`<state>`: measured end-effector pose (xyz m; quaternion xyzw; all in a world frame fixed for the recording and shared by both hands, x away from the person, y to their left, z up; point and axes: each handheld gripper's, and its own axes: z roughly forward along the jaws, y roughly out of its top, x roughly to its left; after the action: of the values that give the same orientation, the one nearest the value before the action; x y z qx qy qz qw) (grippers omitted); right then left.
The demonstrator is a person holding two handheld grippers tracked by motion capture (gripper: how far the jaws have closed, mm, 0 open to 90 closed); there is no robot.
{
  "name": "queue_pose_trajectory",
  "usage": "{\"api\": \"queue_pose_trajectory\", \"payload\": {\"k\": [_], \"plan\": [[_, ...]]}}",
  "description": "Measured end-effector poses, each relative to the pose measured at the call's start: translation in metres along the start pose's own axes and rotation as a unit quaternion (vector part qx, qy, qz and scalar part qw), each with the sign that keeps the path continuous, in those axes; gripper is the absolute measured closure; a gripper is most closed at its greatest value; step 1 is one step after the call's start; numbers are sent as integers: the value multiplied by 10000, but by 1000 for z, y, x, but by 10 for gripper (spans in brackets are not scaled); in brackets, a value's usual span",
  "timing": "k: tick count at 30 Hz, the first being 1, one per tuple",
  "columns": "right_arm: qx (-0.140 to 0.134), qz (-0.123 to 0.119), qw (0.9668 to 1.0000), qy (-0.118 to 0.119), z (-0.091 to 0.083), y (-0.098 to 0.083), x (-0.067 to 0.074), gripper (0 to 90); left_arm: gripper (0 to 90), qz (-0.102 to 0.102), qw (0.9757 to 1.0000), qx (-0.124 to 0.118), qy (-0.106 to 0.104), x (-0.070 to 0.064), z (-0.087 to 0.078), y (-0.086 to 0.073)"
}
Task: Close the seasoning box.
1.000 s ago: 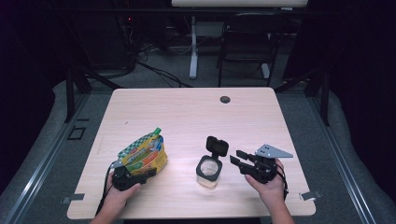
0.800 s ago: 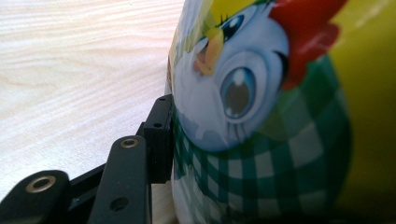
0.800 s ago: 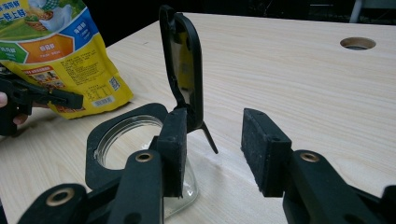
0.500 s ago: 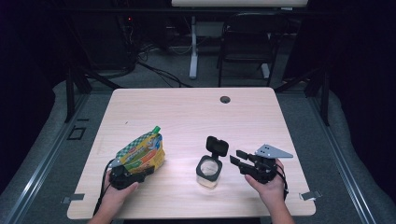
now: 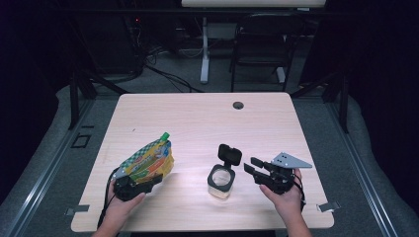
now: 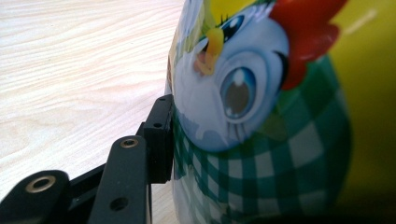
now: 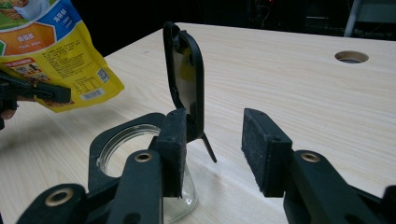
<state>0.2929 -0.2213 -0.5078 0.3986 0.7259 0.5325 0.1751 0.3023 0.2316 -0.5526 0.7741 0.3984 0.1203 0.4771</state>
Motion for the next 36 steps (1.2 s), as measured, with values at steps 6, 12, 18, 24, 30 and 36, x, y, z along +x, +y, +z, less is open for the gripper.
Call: {"api": "queue_pose_trajectory", "payload": {"k": [6, 12, 18, 24, 30, 36], "plan": [[-97, -171, 9998, -80, -1, 2, 4, 614, 554, 68, 10000, 41, 40, -2, -1, 2], [-5, -179, 9998, -32, 0, 4, 7, 599, 554, 195, 9997, 101, 146, -3, -3, 4], [28, -192, 9998, 42, 1, 4, 11, 596, 554, 370, 9988, 190, 255, -6, -4, 5], [-33, -189, 9997, 119, 0, 6, 14, 599, 554, 615, 9970, 202, 423, -13, -3, 7], [-91, -324, 9993, 139, -2, 8, 19, 614, 555, 776, 9952, 239, 547, -17, -3, 7], [-161, -394, 9989, 201, -3, 10, 25, 631, 555, 935, 9932, 233, 649, -20, -4, 8]]}}
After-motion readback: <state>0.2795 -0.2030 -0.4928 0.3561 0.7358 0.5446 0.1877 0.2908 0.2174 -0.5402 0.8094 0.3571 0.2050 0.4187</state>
